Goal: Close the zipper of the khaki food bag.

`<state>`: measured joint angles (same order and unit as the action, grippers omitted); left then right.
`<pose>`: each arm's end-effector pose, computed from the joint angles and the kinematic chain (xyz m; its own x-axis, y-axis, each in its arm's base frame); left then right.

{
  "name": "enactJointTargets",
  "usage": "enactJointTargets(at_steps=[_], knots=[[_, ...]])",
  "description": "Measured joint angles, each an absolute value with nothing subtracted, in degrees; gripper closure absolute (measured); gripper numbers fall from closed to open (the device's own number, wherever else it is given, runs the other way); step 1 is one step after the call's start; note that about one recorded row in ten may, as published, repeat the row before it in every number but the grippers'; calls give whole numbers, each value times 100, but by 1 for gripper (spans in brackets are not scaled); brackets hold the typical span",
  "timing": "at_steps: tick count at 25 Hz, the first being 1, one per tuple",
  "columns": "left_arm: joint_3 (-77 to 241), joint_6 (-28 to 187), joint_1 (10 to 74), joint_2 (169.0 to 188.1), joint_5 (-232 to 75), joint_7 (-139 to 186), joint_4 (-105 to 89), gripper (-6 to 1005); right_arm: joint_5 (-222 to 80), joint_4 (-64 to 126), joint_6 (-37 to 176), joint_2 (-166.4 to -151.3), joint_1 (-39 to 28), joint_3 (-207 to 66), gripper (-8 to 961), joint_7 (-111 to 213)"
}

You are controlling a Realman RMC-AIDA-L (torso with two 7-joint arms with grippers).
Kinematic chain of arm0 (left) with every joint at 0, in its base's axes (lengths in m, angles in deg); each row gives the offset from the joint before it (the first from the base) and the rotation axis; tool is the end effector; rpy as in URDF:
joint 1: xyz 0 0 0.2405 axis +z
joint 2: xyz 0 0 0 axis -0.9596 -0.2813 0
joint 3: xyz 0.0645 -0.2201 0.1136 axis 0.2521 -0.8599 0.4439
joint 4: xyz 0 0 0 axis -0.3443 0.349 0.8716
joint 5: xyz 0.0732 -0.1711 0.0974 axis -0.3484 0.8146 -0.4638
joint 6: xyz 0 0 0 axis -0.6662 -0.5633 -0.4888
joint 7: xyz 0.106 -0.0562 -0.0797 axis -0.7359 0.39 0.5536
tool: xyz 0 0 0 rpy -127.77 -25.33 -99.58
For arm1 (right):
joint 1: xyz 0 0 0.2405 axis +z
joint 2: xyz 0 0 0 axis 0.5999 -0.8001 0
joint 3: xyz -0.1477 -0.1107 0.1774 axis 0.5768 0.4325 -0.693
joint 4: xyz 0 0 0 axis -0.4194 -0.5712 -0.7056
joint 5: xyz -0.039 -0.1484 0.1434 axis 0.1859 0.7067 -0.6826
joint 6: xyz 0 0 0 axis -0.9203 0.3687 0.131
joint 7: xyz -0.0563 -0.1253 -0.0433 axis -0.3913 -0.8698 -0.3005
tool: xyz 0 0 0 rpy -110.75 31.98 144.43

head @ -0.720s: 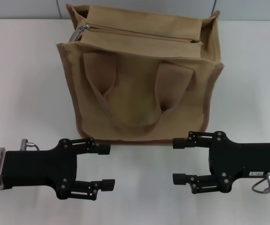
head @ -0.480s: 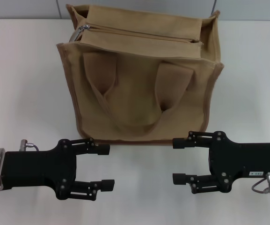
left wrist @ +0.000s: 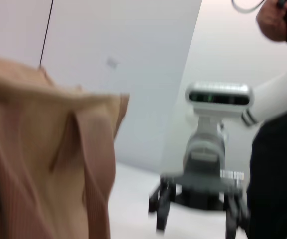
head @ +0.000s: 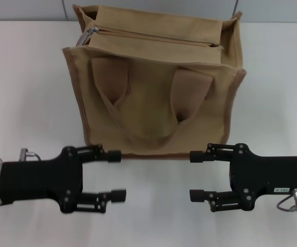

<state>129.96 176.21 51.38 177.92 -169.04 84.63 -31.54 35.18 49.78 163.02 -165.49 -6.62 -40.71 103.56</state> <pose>-0.2827 0.2449 -0.0081 0.7537 0.2564 0.6051 0.2694 -0.9604 0.0715 0.2590 0.2641 -0.0433 0.7992 -0.1751 -0.5750 -0.1797 -0.9825 0.0494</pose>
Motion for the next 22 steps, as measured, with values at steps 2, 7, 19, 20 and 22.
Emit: enactJointTargets(at_steps=[2, 7, 19, 20, 22], knots=[[12468, 17975, 5076, 17885, -16901, 8423, -3157, 175, 3483, 4978, 16302, -16549, -662, -4071, 186, 10356], [11111, 18444, 5035, 18153, -16732, 8107, -3158, 176, 3478, 4978, 16302, -16549, -663, -4070, 186, 10356], [10252, 16863, 5166, 18142, -14588, 7805, -2679, 177, 3401, 4978, 16349, -16549, -727, -4070, 187, 10348], [10252, 16863, 5166, 18142, -14588, 7805, -2679, 178, 3401, 4978, 16349, -16549, -727, -4070, 187, 10348], [10284, 16565, 5167, 18096, -14666, 7797, -2694, 178, 3402, 4978, 16362, -16549, -730, -4072, 187, 10345]])
